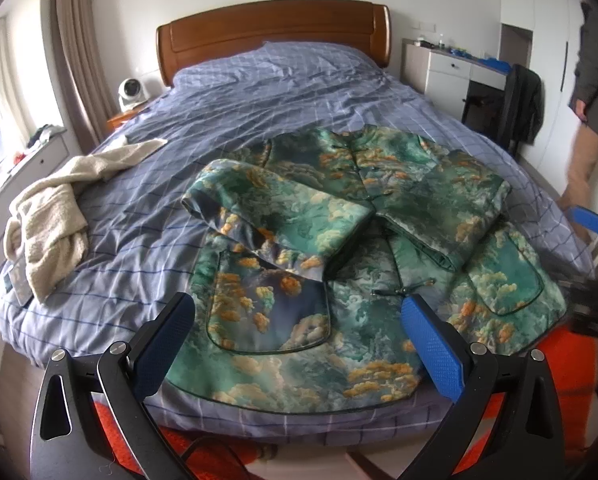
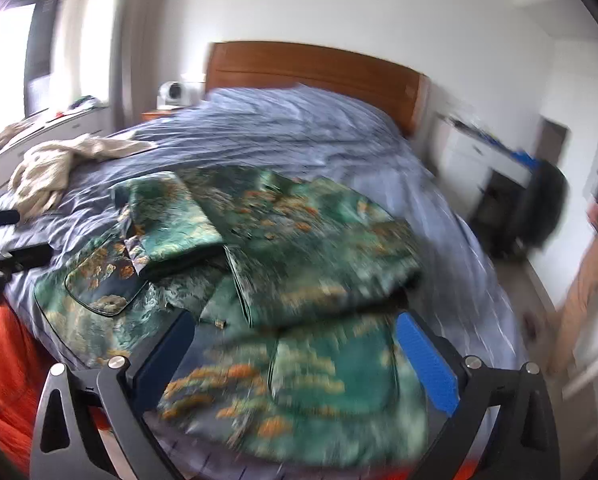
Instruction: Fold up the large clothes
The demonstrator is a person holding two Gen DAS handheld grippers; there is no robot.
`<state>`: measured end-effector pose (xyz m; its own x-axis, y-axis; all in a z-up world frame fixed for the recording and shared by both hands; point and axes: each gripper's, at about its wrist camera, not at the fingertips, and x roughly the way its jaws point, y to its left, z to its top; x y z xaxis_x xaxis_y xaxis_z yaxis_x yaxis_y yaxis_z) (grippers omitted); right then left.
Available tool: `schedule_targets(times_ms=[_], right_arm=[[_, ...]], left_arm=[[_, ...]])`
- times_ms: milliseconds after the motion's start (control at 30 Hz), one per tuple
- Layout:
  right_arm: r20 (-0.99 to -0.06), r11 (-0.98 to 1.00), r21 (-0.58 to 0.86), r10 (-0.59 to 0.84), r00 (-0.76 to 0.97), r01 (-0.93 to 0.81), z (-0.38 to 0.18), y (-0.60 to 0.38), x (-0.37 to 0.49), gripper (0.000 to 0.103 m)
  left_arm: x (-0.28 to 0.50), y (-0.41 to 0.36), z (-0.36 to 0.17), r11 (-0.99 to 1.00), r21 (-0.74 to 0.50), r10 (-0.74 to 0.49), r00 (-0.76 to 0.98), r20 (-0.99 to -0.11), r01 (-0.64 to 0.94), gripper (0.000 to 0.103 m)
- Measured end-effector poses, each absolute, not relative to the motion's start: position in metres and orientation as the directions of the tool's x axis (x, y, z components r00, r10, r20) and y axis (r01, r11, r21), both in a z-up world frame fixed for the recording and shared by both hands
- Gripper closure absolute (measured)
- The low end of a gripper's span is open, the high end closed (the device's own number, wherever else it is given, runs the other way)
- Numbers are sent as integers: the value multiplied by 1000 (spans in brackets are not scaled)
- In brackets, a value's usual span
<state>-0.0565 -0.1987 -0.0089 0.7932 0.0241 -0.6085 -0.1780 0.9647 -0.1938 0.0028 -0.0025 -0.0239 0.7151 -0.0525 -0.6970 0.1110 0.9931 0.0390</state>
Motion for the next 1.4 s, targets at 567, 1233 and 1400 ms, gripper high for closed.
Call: schedule_targets(times_ms=[567,1233,1400], right_arm=[[-752,978,67,180,634,-199,-89,-219,96,90],[-630,818,-131,-505,590,560,-26,-465,-61,47],[-653,921,-30,-313,689,390,-51,-379,-82,47]], left_arm=[[2,27,-41,998,61,41,673,-738,6,0],[106,-31,-81,848,256,-143,666,-732,464,0],[154,-52,-133,801,253,-127,566,-814,543,0]])
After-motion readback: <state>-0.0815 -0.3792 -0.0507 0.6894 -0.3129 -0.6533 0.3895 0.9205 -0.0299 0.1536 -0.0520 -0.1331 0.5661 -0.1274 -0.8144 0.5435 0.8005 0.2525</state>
